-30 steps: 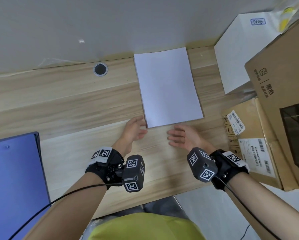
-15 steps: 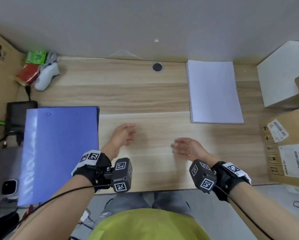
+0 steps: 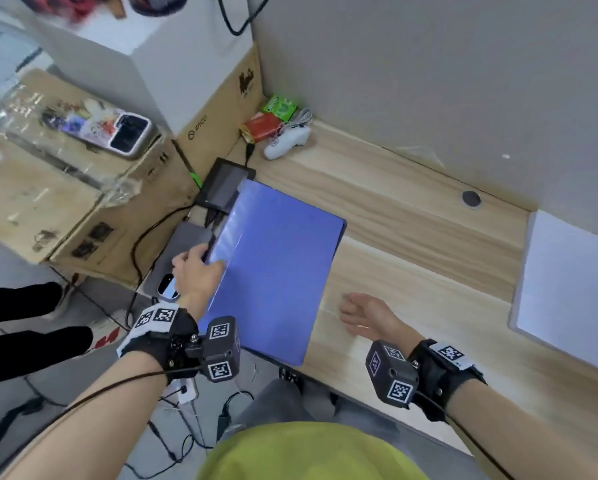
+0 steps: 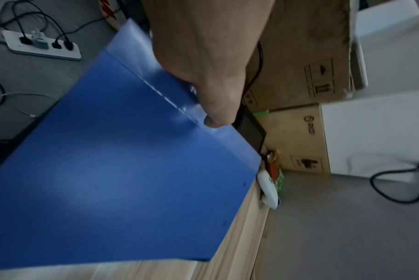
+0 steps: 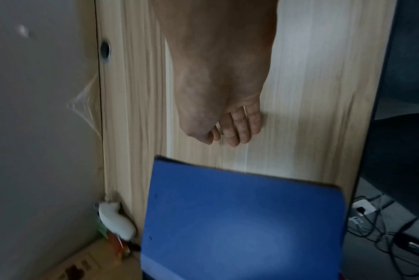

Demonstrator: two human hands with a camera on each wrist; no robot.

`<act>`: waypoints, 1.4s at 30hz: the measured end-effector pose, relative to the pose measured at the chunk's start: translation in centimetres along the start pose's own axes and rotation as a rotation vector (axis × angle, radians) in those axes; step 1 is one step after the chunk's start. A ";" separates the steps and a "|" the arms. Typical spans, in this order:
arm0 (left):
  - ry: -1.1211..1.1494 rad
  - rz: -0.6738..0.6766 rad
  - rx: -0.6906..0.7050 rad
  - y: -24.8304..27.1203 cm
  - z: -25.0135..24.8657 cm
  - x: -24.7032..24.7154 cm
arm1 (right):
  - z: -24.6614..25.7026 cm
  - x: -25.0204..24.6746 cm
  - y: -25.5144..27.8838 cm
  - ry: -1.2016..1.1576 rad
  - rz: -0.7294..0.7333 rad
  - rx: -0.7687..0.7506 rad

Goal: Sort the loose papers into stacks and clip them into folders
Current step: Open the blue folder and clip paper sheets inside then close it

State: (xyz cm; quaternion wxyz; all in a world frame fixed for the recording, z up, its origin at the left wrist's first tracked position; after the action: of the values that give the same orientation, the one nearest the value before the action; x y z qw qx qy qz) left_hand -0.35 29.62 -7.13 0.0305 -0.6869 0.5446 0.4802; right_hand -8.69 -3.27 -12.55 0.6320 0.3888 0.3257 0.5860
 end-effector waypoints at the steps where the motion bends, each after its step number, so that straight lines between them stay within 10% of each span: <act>1: 0.047 0.039 -0.005 -0.2 0.6 -0.1 | 0.1 1.0 0.0 0.032 0.018 -0.003; 15: 0.262 0.367 0.059 -0.1 -2.9 3.4 | -0.2 1.3 -0.4 0.007 -0.025 0.019; 31: 0.038 0.738 0.196 8.3 -13.6 22.4 | -3.2 -17.7 5.8 -0.353 -0.499 -0.142; 42: -0.137 0.894 0.319 10.3 -18.4 26.0 | 1.9 -21.3 11.8 -0.471 -0.484 -0.299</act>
State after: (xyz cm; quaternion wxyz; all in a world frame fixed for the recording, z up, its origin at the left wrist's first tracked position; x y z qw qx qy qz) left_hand 1.77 -3.66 -10.35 -0.0382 -0.3390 0.8503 0.4008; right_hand -14.91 -24.48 -2.25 0.8598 0.3282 0.1646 0.3549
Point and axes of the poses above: each hand's wrist, its own y-axis away from the middle knuckle, its own x-axis out of the palm, z = x × y, the point moved 5 cm from there along -y, towards the middle knuckle, and after that the axes turned 2 degrees about -y, right-handed, at the moved point
